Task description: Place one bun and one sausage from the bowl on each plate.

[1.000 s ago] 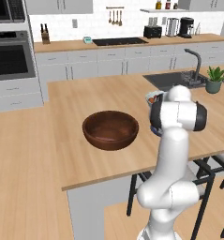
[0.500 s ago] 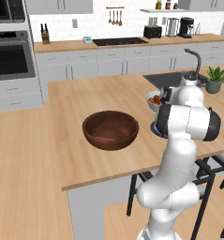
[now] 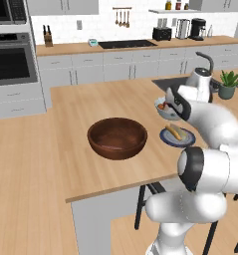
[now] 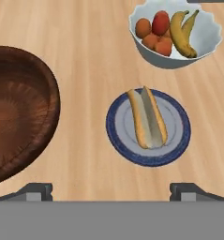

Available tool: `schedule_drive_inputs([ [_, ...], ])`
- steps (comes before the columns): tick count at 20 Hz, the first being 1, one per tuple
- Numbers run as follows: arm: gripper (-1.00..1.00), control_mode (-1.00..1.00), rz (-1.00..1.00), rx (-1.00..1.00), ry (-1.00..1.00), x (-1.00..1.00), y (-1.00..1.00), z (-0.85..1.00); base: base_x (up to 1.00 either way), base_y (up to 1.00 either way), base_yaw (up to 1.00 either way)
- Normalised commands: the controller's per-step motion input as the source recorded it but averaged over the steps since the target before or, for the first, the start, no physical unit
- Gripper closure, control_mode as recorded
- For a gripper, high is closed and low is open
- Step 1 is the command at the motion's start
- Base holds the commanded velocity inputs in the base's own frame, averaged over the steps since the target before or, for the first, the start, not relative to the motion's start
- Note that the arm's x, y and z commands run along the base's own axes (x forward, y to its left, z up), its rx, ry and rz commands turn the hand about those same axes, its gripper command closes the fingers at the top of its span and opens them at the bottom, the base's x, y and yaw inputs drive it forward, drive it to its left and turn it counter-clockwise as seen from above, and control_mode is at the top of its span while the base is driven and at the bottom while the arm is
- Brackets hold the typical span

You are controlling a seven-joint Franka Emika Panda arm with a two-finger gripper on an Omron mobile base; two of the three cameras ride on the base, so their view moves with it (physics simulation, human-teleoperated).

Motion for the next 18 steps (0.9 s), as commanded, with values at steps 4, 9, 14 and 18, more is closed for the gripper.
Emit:
schedule_drive_inputs([
  [4, -1.00, -1.00, 0.40, -0.05, 0.14, -0.12, 1.00, 0.70, 0.00, 0.00, 0.00],
  [9, -1.00, -1.00, 0.53, -0.07, 0.22, -0.24, 1.00, 0.25, 0.00, 0.00, 0.00],
  [14, -1.00, -1.00, 0.48, 0.00, 0.03, -0.03, 1.00, -0.79, 0.00, 0.00, 0.00],
  [18, -1.00, -1.00, 0.36, -0.02, 0.06, 0.00, 0.99, -1.00, 0.00, 0.00, 0.00],
])
